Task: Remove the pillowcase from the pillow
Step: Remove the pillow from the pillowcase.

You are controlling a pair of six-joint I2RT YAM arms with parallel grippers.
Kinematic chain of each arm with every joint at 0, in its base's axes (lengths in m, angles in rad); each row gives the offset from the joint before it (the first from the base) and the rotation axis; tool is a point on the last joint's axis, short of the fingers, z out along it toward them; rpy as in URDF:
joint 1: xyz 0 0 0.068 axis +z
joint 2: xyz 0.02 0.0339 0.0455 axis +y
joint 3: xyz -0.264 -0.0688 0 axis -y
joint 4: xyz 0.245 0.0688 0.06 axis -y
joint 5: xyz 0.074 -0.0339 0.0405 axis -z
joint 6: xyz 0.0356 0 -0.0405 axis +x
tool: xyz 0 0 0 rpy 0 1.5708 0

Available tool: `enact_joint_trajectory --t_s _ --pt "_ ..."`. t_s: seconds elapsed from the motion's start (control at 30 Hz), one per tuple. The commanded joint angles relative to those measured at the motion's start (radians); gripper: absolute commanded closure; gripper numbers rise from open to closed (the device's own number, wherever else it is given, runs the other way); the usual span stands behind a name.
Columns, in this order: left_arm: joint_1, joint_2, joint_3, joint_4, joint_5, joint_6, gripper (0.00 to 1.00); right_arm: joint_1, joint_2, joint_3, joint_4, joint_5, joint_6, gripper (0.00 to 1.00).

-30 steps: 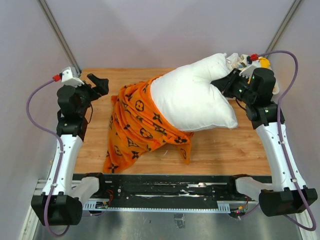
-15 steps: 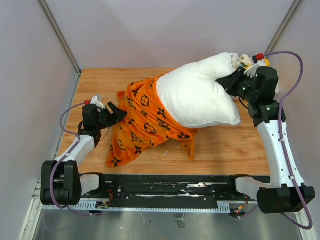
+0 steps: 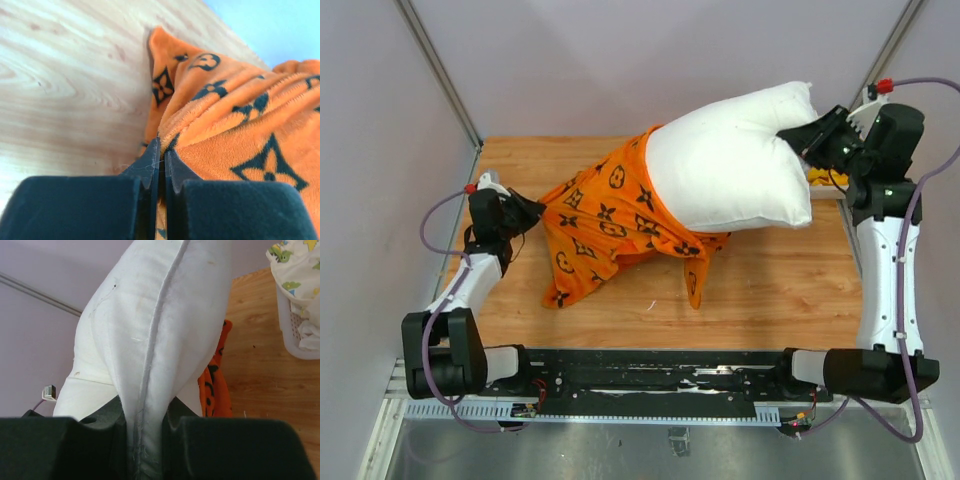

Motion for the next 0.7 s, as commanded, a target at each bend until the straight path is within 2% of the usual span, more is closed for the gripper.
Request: enact_joint_trajectory --t_s 0.0,0.1,0.2,0.23,0.27,0.33,0.37,0.4,0.47,0.53,0.67 --pt "0.122 -0.035 0.117 -0.105 -0.313 0.059 1.0 -0.138 0.011 0.227 0.226 -0.008 0.09 0.99" --pt "0.135 -0.045 0.189 -0.154 -0.424 0.108 1.0 -0.14 -0.001 0.228 0.248 -0.004 0.095 0.99" --pt "0.136 -0.032 0.246 -0.193 -0.455 0.155 1.0 -0.136 -0.018 0.145 0.296 -0.042 0.125 0.99" --pt "0.135 -0.025 0.267 -0.208 -0.436 0.176 0.93 -0.128 -0.029 0.087 0.313 -0.049 0.132 0.99" --pt "0.134 -0.016 0.287 -0.228 -0.391 0.212 0.77 -0.112 -0.041 0.045 0.324 -0.043 0.127 0.99" --pt "0.124 0.008 0.337 -0.283 -0.239 0.261 0.22 -0.026 -0.065 -0.016 0.301 0.005 0.079 0.99" --pt "0.094 0.013 0.369 -0.325 -0.224 0.273 0.07 0.022 -0.074 -0.037 0.281 0.043 0.043 0.99" --pt "0.049 0.006 0.396 -0.36 -0.259 0.291 0.01 0.071 -0.081 -0.053 0.261 0.092 0.01 0.99" --pt "-0.078 -0.048 0.431 -0.401 -0.392 0.325 0.01 0.147 -0.082 -0.068 0.233 0.167 -0.038 0.99" --pt "-0.197 -0.114 0.441 -0.396 -0.372 0.345 0.01 0.184 -0.073 -0.064 0.218 0.205 -0.054 0.99" --pt "-0.323 -0.271 0.358 -0.262 0.008 0.334 0.01 0.206 -0.056 -0.037 0.206 0.232 -0.051 0.99"
